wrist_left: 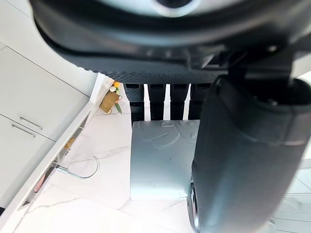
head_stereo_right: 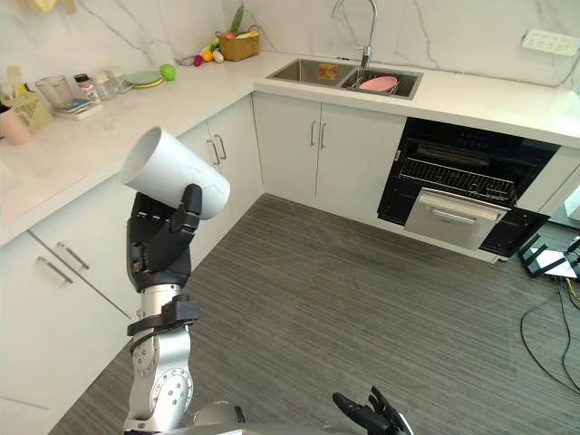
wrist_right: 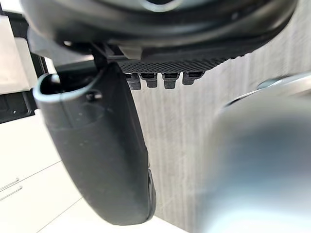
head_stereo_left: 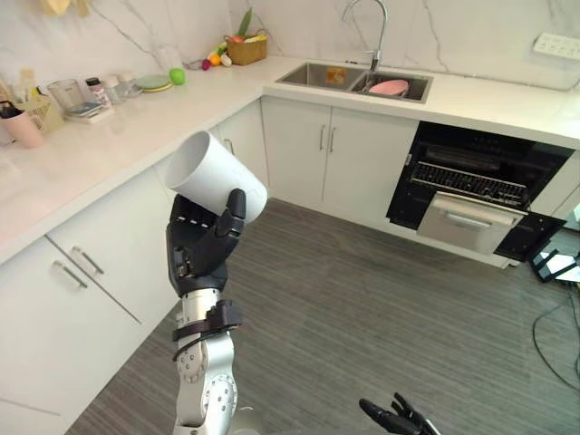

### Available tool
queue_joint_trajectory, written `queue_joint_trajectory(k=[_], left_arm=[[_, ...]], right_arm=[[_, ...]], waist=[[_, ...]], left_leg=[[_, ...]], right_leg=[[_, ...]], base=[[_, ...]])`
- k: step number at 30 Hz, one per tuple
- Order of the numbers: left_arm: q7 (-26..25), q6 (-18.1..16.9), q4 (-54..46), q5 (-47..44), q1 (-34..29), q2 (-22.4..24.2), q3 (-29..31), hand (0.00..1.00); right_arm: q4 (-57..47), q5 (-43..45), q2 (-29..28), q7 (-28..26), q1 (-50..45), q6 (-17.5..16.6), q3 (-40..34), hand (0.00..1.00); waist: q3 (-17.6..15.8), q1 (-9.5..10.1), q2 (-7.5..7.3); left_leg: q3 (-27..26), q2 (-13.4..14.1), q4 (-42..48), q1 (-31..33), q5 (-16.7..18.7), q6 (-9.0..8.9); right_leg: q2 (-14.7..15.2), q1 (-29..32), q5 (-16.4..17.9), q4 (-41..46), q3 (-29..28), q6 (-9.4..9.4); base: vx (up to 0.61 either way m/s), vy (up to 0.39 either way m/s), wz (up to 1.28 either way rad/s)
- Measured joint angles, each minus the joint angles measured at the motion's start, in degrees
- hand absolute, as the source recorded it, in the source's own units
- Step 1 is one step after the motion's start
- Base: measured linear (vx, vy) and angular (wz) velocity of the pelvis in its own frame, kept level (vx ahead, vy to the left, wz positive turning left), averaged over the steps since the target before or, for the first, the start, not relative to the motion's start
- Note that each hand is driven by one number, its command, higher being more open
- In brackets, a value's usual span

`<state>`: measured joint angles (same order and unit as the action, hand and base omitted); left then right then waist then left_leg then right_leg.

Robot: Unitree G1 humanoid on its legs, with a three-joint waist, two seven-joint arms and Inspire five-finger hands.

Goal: Walk over to the sink, pick up the cup, carry it to the dishwasher, place the cup inside the dishwasher, then close the dishwasher door

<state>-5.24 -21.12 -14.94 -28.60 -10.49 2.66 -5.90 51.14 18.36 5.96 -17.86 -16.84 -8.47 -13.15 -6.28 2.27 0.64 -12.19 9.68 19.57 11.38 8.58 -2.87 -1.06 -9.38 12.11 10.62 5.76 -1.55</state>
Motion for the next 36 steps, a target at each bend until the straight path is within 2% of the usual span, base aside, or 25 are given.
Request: queue_joint_trajectory(k=[2,3,5,8,9,10,12,14,16,18,19,20,21,22,23,26,27,28,29,30,31,32,33,34,36], left_arm=[[0.8,-0.3,0.8,0.0,-1.4,0.1,-1.3,0.0],[2.0,-1.1,2.6,-0.1,-1.6,-0.3,-2.5,0.0],[3.4,-1.2,5.0,-0.3,-1.1,-0.5,-2.9,0.0],[4.3,-1.2,9.8,-0.8,-0.5,-2.0,-3.7,0.0],[4.3,-0.8,9.9,-0.8,-0.2,-3.2,-4.3,0.0],[4.2,0.3,9.9,-0.7,0.3,-4.3,-5.5,0.0],[4.2,0.7,9.9,-0.4,1.0,-4.8,-6.7,0.0],[3.9,0.9,10.0,0.6,2.7,-5.9,-8.7,0.0],[3.2,2.2,10.1,0.6,4.7,-6.3,-9.9,0.0],[3.0,2.8,10.1,0.5,6.2,-6.1,-10.1,0.0],[3.2,3.1,9.9,0.3,6.4,-6.1,-9.5,0.0],[3.8,3.8,9.3,0.2,5.7,-6.2,-8.3,0.0],[4.1,4.1,9.0,0.1,5.4,-6.2,-7.8,0.0],[4.6,5.2,9.1,-0.2,3.8,-4.4,-7.0,0.0],[5.7,5.2,8.9,-0.2,3.3,-4.0,-7.0,0.0],[7.4,5.2,7.5,-0.1,3.2,-4.0,-7.2,0.0],[7.8,5.2,6.9,0.0,3.2,-4.0,-7.2,0.0],[8.0,4.9,5.0,0.3,2.8,-4.0,-7.2,0.0],[8.0,4.8,4.1,0.5,2.8,-3.9,-7.3,0.0],[8.0,3.9,2.4,0.6,2.8,-3.8,-8.0,0.0],[8.0,2.8,1.3,0.9,2.5,-3.7,-8.4,0.0],[7.9,2.2,1.1,1.5,2.5,-3.6,-8.6,0.0],[7.9,1.8,1.1,1.6,2.5,-3.6,-8.9,0.0],[7.8,1.8,1.2,0.8,2.4,-3.9,-9.1,0.0],[7.4,0.0,1.2,0.4,2.4,-3.7,-9.3,0.0]], right_arm=[[0.0,0.0,0.0,-0.4,0.5,-0.1,0.0,1.0],[0.7,-0.1,-0.7,-0.3,0.5,0.2,-0.2,1.0],[1.4,-0.1,-2.0,-0.7,1.2,0.4,-0.3,1.0],[5.3,0.0,-5.6,-0.1,1.1,0.2,-5.2,1.0],[6.2,0.2,-6.5,0.8,1.2,-0.6,-7.2,1.0],[6.4,0.2,-6.6,1.8,0.7,-1.2,-7.9,1.0],[6.5,0.1,-6.6,3.0,-0.3,-1.7,-7.9,1.0],[5.8,0.6,-6.7,4.3,-0.5,-3.5,-8.0,1.0],[4.3,0.6,-7.6,5.7,-0.6,-5.1,-7.8,1.0],[3.3,0.5,-7.6,6.9,-1.2,-6.0,-7.7,1.0],[2.7,0.5,-7.6,7.8,-1.6,-6.2,-6.6,1.0],[1.4,0.4,-7.5,8.4,-2.6,-6.5,-5.2,1.0],[0.8,0.4,-7.4,8.5,-3.1,-6.6,-4.7,1.0],[-0.6,0.5,-5.2,9.2,-2.6,-5.9,-3.4,1.0],[-2.7,0.6,-3.9,10.4,-2.3,-5.5,-1.5,1.0],[-12.2,0.7,-4.3,14.0,-1.6,-5.2,0.8,1.0],[-14.4,0.7,-4.4,14.6,-1.4,-5.2,1.1,1.0],[-19.2,0.8,-4.5,15.4,-0.9,-5.1,1.3,1.0],[-21.7,0.8,-4.6,15.7,-0.7,-5.2,1.3,1.0],[-27.1,0.7,-4.6,16.2,-0.9,-5.4,1.2,1.0],[-31.6,0.6,-4.5,16.4,-1.4,-5.6,1.1,1.0],[-33.5,0.6,-4.5,16.5,-1.5,-5.9,1.1,1.0],[-36.8,0.4,-4.5,16.6,-1.6,-7.2,1.1,1.0],[-39.8,0.4,-4.5,16.3,-1.6,-8.6,1.3,1.0],[-45.4,0.2,-3.7,15.5,-0.3,-10.0,2.1,1.0]], waist=[[0.3,0.88,0.03],[1.2,1.33,-1.39],[1.6,0.95,-2.36],[2.7,0.41,-4.11],[2.5,0.16,-5.16],[2.1,-0.64,-4.92],[1.9,-2.2,-4.67],[2.0,-4.29,-4.09],[1.5,-4.95,-3.43],[1.1,-4.85,-2.82],[1.1,-4.52,-3.08],[1.3,-4.62,-4.21],[1.5,-4.62,-4.79],[0.8,-5.0,-1.49],[0.7,-4.52,0.1],[0.5,-4.52,0.17],[0.5,-4.5,0.2],[0.4,-4.19,0.5],[0.2,-4.01,0.93],[-0.2,-3.52,1.38],[-0.4,-2.81,1.37],[-0.4,-2.71,1.72],[-0.9,-2.59,1.65],[-1.4,-2.06,0.85],[-1.5,-1.49,0.63]], left_leg=[[2.1,-1.7,-3.5,-0.3,-7.4,-0.51],[0.8,-3.0,-2.0,-0.9,-8.1,0.83],[-0.2,-3.5,2.1,-1.2,-3.6,2.03],[-2.4,-5.3,0.5,-7.6,1.3,2.94],[-3.6,-7.0,-1.7,-11.1,2.7,3.79],[-4.1,-8.2,-4.1,-15.0,3.7,4.5],[-4.2,-8.2,-5.6,-18.5,4.7,5.1],[-4.8,-6.4,-7.2,-22.2,5.2,3.52],[-5.4,-4.0,-9.2,-26.3,5.9,2.0],[-6.4,-1.3,-9.1,-29.2,7.5,-0.68],[-7.6,-0.8,-8.8,-31.4,8.8,-2.74],[-8.4,-2.0,-8.3,-34.0,10.2,-4.45],[-8.7,-2.4,-8.1,-34.9,10.9,-4.91],[-9.6,0.4,-5.6,-36.3,12.5,-5.27],[-10.3,1.7,-2.8,-35.7,12.0,-4.65],[-10.5,3.4,2.4,-35.0,8.6,-2.95],[-10.5,3.8,4.4,-34.5,7.8,-2.02],[-10.3,5.4,11.6,-31.8,4.8,0.52],[-9.6,6.9,16.6,-29.7,2.4,1.25],[-5.9,9.1,28.1,-24.0,-6.2,1.86],[-0.5,9.9,39.0,-17.5,-15.0,0.67],[1.7,10.1,44.8,-13.8,-14.6,0.32],[4.3,9.5,53.5,-7.4,-11.6,-0.07],[4.1,8.4,55.8,-3.0,-7.4,0.65],[1.7,7.0,48.4,2.1,-0.7,0.83]], right_leg=[[1.5,-2.0,1.8,0.0,-2.4,2.54],[3.8,-2.5,3.4,0.5,-3.7,3.83],[5.2,-2.6,3.2,2.9,-4.8,4.54],[7.5,2.1,1.7,20.7,-5.6,7.13],[10.0,7.8,-2.8,33.6,-5.5,11.52],[12.1,13.5,-11.1,45.2,-4.8,9.59],[12.7,19.5,-9.8,53.7,-3.5,7.29],[11.3,25.4,-4.7,50.6,0.3,6.49],[9.0,26.7,-2.8,37.1,5.8,5.65],[5.7,24.7,-4.6,19.2,9.8,4.25],[3.8,22.8,-9.8,8.3,10.7,2.55],[4.3,22.1,-19.0,5.2,11.5,0.08],[4.9,22.1,-19.8,5.7,11.7,-2.76],[2.5,22.0,-15.3,10.2,12.7,-4.17],[1.2,22.2,-13.4,10.9,11.9,-4.45],[-0.9,22.2,-8.3,12.7,11.5,-4.71],[-1.0,21.9,-7.5,12.9,11.7,-4.6],[-1.2,20.6,-6.4,12.1,12.8,-4.54],[-1.7,19.5,-6.2,11.2,13.1,-4.5],[-3.0,17.8,-5.8,9.9,12.6,-4.68],[-4.6,15.8,-5.5,8.6,10.6,-5.31],[-5.4,14.6,-5.2,7.9,9.9,-5.7],[-6.3,11.6,-4.8,6.3,8.6,-6.42],[-6.4,8.9,-4.7,4.6,6.5,-6.79],[-6.7,5.1,-5.0,1.9,1.9,-7.25]], base=[[0.38,0.241,-0.48],[0.45,0.302,-0.36],[0.43,0.294,-0.26],[0.39,0.28,-0.27],[0.28,0.185,-0.34],[0.34,0.216,-0.3],[0.26,0.119,-0.02],[0.32,0.081,0.01],[0.44,-0.013,-0.11],[0.6,-0.09,-0.2],[0.43,-0.09,-0.36],[0.56,-0.126,-0.35],[0.51,-0.09,-0.39],[0.55,-0.121,-0.44],[0.38,-0.097,-0.5],[0.28,-0.149,-0.39],[0.23,-0.101,-0.55],[0.24,-0.071,-0.55],[0.25,-0.053,-0.69],[0.31,-0.052,-0.63],[0.27,-0.03,-0.6],[0.34,-0.018,-0.56],[0.3,0.008,-0.61],[0.36,0.008,-0.8],[0.32,0.024,-1.01]])
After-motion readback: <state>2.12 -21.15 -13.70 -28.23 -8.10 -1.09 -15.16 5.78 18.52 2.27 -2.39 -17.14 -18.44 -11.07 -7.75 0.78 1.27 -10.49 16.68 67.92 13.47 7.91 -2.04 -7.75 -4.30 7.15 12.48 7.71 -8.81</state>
